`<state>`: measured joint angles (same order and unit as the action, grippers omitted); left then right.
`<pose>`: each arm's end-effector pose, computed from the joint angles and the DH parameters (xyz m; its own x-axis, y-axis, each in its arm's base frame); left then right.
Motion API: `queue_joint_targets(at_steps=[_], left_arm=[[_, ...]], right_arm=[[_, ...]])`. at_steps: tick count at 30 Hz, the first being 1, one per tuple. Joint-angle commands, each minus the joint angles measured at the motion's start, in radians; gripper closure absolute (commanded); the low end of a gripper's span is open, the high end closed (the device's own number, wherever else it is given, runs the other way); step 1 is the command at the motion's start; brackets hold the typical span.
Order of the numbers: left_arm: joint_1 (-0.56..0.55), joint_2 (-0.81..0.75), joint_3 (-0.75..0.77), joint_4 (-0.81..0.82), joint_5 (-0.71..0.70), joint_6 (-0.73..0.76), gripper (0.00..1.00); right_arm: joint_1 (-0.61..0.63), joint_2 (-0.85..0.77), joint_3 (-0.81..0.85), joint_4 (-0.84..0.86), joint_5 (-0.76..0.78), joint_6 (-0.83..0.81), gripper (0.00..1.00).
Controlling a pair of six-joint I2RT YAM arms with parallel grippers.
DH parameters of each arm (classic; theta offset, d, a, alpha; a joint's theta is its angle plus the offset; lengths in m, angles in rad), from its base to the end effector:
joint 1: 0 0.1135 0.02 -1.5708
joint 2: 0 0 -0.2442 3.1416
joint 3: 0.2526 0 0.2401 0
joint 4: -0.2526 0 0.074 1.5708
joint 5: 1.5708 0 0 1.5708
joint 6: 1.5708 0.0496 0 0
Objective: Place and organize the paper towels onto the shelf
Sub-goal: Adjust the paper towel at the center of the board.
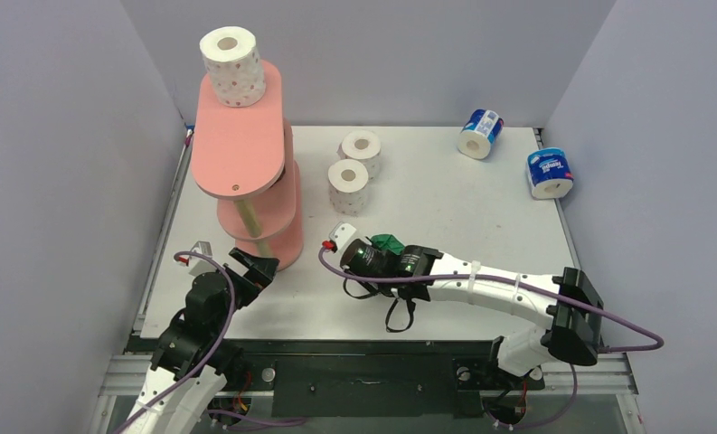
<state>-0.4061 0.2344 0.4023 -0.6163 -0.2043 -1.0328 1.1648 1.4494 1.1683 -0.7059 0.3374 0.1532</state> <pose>0.1070 -0.0350 0.2151 -0.3920 -0.7467 -0.5373 -0.2298 0.6450 -0.7288 0.1324 0.2664 0.2483 -0.4470 -0.6751 -0.5869 -0.7352 0.6510 -0.1889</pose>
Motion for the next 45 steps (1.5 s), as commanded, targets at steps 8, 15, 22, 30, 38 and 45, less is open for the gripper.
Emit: queue_joint_targets(at_steps=[8,15,22,30,38,45], left_arm=[[-0.005,0.013,-0.009,0.063,0.015,-0.004,0.04],[-0.005,0.016,-0.018,0.069,0.017,-0.001,0.04],[-0.005,0.016,-0.02,0.071,0.011,0.002,0.04],[-0.005,0.021,-0.015,0.076,-0.002,0.009,0.04],[-0.004,0.019,-0.005,0.06,-0.001,0.01,0.04],[-0.003,0.031,-0.006,0.053,-0.003,0.013,0.04]], right_arm=[[0.019,0.078,0.048,-0.004,-0.06,-0.045,0.64],[0.019,0.077,0.061,-0.009,-0.078,-0.035,0.51],[0.022,-0.03,0.149,-0.081,-0.085,-0.017,0.3],[-0.068,-0.243,0.082,0.024,0.165,0.301,0.2],[-0.601,-0.45,-0.309,0.334,-0.5,0.515,0.09],[-0.525,-0.456,-0.364,0.292,-0.431,0.47,0.08]])
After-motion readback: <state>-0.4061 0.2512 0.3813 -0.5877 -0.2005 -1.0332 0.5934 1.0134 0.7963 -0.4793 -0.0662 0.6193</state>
